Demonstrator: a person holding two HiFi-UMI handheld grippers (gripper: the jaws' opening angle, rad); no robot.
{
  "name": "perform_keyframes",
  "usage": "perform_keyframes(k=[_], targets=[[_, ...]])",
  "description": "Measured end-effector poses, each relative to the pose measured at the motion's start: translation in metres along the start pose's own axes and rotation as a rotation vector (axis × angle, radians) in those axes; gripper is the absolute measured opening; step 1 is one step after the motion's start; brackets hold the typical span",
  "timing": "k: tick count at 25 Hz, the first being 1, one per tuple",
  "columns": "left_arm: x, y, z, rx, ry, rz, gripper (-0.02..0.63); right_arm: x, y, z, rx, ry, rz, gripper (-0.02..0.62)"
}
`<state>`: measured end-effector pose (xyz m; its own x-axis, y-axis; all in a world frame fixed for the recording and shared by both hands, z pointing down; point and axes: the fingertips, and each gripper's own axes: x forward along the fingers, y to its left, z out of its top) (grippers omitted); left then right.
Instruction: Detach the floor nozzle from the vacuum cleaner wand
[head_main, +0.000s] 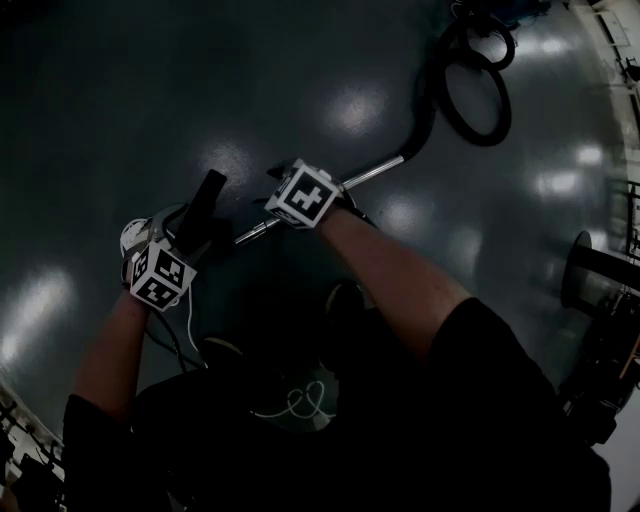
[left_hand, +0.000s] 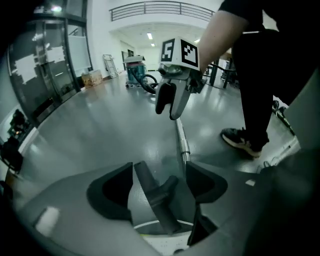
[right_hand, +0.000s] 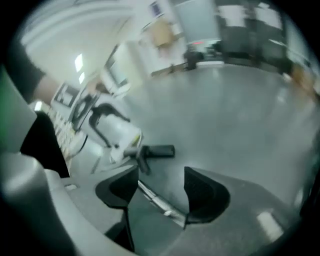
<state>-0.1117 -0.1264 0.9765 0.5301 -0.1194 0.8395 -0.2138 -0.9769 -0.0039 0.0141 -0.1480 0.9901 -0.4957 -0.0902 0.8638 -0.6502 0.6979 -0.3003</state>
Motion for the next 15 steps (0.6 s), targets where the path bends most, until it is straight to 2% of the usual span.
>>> perform_keyframes(k=[2, 5, 10, 12, 15], targets=[[-0.038, -0.001, 0.021, -0.100, -0.031, 0.036, 0.336, -0.038, 0.008, 0.005, 0.194, -0.097, -0.020, 0.282], [-0.105, -0.013, 0.057, -0.273, -0.068, 0.091, 0.295, -0.096, 0.047, -0.001, 0.303, -0.142, -0.029, 0.282], [-0.222, -0.043, 0.126, -0.404, -0.072, 0.138, 0.226, -0.209, 0.128, 0.024, 0.287, -0.190, -0.007, 0.273], [-0.270, -0.056, 0.151, -0.438, -0.073, 0.163, 0.159, -0.254, 0.165, 0.036, 0.269, -0.201, 0.031, 0.262], [-0.343, -0.082, 0.186, -0.492, -0.079, 0.193, 0.110, -0.321, 0.220, 0.049, 0.235, -0.225, 0.101, 0.225]])
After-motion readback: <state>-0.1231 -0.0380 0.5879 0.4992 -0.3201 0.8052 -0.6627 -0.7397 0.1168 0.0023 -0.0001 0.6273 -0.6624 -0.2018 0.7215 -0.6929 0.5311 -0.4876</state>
